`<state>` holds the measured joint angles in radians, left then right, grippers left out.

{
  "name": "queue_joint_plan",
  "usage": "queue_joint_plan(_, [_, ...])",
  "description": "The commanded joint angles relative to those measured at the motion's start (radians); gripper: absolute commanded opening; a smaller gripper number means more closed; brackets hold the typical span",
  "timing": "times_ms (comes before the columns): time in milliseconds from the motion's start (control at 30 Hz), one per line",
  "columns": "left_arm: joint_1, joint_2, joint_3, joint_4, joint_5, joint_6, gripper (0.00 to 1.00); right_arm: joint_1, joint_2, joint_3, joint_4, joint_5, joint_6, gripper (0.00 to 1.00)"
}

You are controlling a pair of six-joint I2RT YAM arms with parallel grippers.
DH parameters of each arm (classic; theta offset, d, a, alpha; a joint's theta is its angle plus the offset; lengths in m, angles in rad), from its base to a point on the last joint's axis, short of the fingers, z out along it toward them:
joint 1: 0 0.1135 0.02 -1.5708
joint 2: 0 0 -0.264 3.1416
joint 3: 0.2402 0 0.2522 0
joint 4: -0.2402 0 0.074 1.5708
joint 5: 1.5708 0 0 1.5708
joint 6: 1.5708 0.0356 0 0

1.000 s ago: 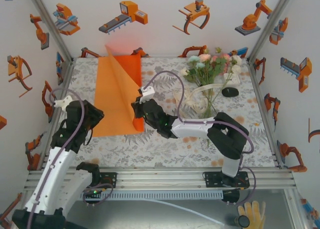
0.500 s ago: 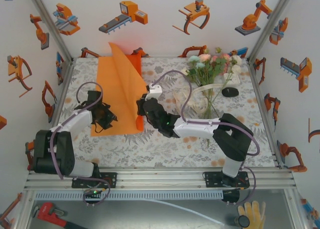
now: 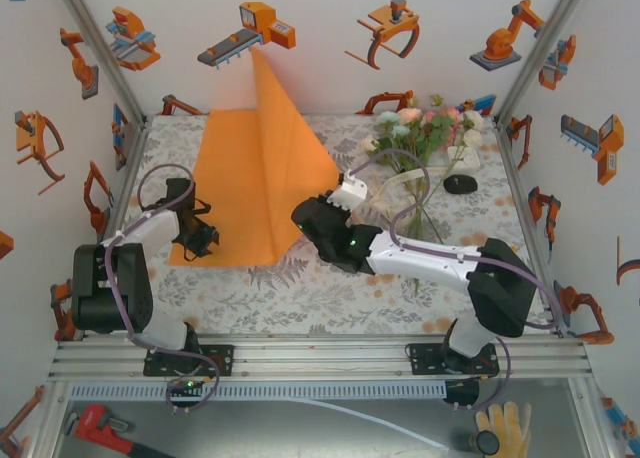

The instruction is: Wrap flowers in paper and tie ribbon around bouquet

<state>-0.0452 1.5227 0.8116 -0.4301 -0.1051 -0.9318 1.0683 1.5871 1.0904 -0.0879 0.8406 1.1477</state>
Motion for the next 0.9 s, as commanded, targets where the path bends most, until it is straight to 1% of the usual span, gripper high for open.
queue_joint_plan(0, [0.032, 0.041, -0.008, -0.067, -0.101, 0.054, 0.35, 0.019, -0.072, -0.076, -0.266, 0.113, 0.265, 0.03])
queue_joint_plan(33, [0.036, 0.039, -0.002, -0.067, -0.107, 0.067, 0.35, 0.019, -0.081, -0.097, -0.288, 0.102, 0.292, 0.06])
queue_joint_plan(133, [0.039, 0.039, 0.018, -0.065, -0.104, 0.101, 0.36, 0.021, -0.099, -0.158, -0.299, 0.015, 0.306, 0.17])
queue_joint_plan(200, [0.042, 0.040, 0.025, -0.058, -0.102, 0.120, 0.36, 0.027, -0.106, -0.194, -0.292, -0.050, 0.317, 0.32])
queue_joint_plan(267, [0.041, 0.038, 0.029, -0.052, -0.099, 0.132, 0.38, 0.035, -0.121, -0.210, -0.300, -0.101, 0.317, 0.45])
queue_joint_plan(333, [0.042, 0.026, 0.029, -0.043, -0.092, 0.152, 0.41, 0.039, -0.143, -0.212, -0.320, -0.130, 0.303, 0.49])
queue_joint_plan(400, [0.042, 0.005, 0.029, -0.027, -0.068, 0.190, 0.44, 0.038, -0.190, -0.212, -0.337, -0.147, 0.238, 0.51])
queue_joint_plan(433, [0.042, -0.013, 0.032, -0.025, -0.057, 0.210, 0.45, 0.038, -0.218, -0.210, -0.338, -0.147, 0.198, 0.51])
queue_joint_plan(467, [0.041, -0.035, 0.037, -0.033, -0.054, 0.224, 0.47, 0.039, -0.254, -0.211, -0.320, -0.152, 0.129, 0.55])
queue_joint_plan(500, [0.041, -0.057, 0.046, -0.052, -0.058, 0.230, 0.47, 0.038, -0.277, -0.217, -0.273, -0.174, 0.016, 0.58])
queue_joint_plan(533, [0.038, -0.090, 0.059, -0.086, -0.072, 0.231, 0.48, 0.035, -0.303, -0.224, -0.189, -0.223, -0.145, 0.65])
queue_joint_plan(567, [0.030, -0.129, 0.067, -0.111, -0.084, 0.228, 0.48, 0.017, -0.317, -0.225, -0.106, -0.317, -0.297, 0.69])
queue_joint_plan(600, [0.019, -0.160, 0.067, -0.122, -0.094, 0.218, 0.48, -0.024, -0.306, -0.204, -0.067, -0.455, -0.380, 0.69])
queue_joint_plan(633, [0.003, -0.197, 0.062, -0.130, -0.096, 0.195, 0.47, -0.107, -0.260, -0.144, -0.095, -0.631, -0.419, 0.69])
queue_joint_plan(667, [-0.019, -0.221, 0.056, -0.126, -0.089, 0.170, 0.47, -0.187, -0.186, -0.050, -0.162, -0.787, -0.452, 0.67])
queue_joint_plan(700, [-0.039, -0.231, 0.053, -0.121, -0.078, 0.148, 0.47, -0.238, -0.096, 0.052, -0.229, -0.889, -0.513, 0.65])
queue_joint_plan(733, [-0.064, -0.232, 0.055, -0.119, -0.076, 0.123, 0.46, -0.259, -0.018, 0.139, -0.272, -0.941, -0.576, 0.64])
queue_joint_plan(767, [-0.083, -0.223, 0.058, -0.113, -0.076, 0.107, 0.46, -0.268, 0.058, 0.227, -0.308, -0.958, -0.651, 0.63])
queue_joint_plan(800, [-0.097, -0.205, 0.059, -0.104, -0.077, 0.095, 0.46, -0.269, 0.140, 0.315, -0.337, -0.940, -0.710, 0.62])
queue_joint_plan(867, [-0.092, -0.141, 0.067, -0.091, -0.080, 0.073, 0.45, -0.278, 0.299, 0.476, -0.366, -0.914, -0.787, 0.62])
